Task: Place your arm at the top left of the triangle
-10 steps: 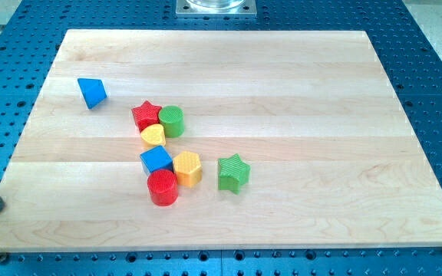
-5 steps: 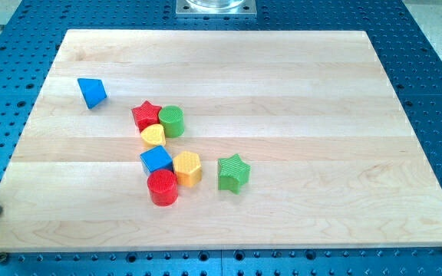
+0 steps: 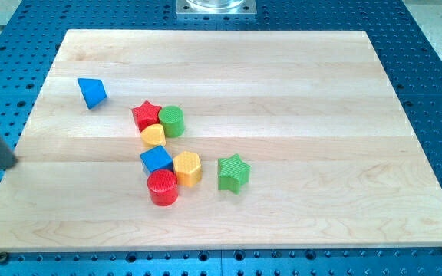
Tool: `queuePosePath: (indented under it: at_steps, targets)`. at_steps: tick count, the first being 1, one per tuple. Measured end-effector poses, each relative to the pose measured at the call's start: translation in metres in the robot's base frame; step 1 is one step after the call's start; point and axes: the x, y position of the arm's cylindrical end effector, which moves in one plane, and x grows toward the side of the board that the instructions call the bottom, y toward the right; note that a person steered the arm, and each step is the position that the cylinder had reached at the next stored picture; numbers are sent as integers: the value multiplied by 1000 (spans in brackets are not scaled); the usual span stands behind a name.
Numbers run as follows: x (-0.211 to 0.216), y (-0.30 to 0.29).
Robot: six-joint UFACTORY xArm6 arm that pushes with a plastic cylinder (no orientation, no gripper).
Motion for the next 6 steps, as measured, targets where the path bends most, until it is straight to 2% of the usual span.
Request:
queuePosePath:
  at_steps: [1,4,6]
  targets:
    - [-38,0]
    - [-47,-1]
    - [-134,20]
